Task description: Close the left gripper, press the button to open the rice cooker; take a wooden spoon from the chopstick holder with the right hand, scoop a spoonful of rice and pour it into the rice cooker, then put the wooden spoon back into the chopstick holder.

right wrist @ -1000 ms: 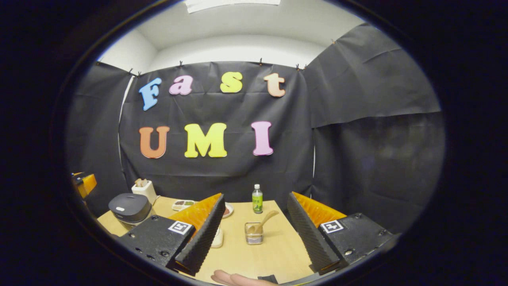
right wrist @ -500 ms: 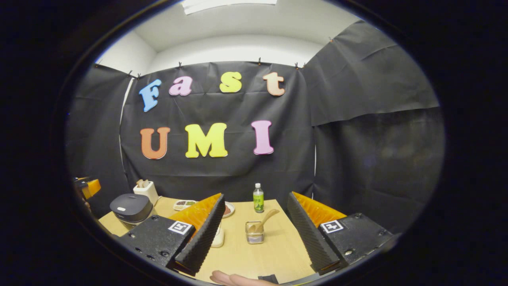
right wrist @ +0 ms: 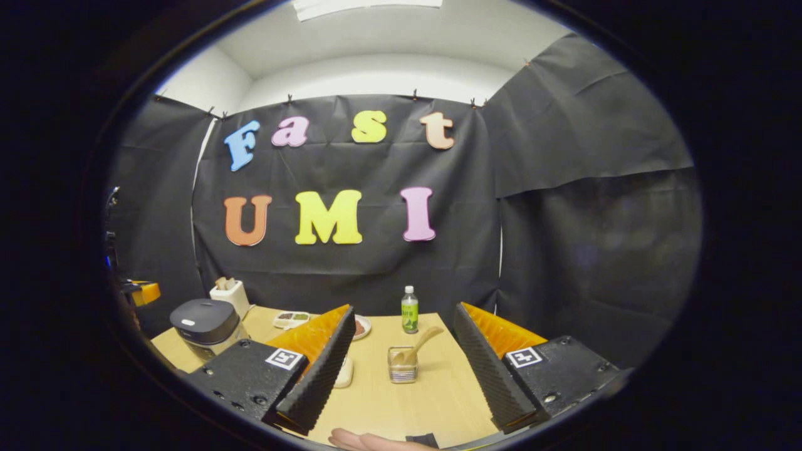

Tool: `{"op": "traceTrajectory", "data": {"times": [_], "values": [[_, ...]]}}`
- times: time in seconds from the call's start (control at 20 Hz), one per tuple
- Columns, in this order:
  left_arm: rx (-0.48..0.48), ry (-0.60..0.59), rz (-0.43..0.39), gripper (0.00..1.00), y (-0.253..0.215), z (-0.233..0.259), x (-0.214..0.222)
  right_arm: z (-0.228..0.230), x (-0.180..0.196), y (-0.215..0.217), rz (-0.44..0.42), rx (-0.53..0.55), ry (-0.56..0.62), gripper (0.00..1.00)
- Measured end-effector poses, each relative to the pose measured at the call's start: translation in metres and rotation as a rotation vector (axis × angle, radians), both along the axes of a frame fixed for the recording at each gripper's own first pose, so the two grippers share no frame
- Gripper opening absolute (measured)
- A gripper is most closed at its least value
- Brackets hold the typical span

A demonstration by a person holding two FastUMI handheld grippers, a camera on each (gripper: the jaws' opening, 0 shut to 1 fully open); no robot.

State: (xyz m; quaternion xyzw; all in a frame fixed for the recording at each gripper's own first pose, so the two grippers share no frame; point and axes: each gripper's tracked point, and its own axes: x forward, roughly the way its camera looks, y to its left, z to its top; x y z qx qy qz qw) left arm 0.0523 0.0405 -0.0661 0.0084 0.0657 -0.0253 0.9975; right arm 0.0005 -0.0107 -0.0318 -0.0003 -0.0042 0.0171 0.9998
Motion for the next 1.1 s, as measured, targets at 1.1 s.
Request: {"op": "traceTrajectory", "data": {"times": [1.1], "values": [[0.031,0.35,0.129,0.0,0.053,-0.113,0.08,-0.057,0.011,-0.01,-0.009,-0.017,0.097,1.0]]}}
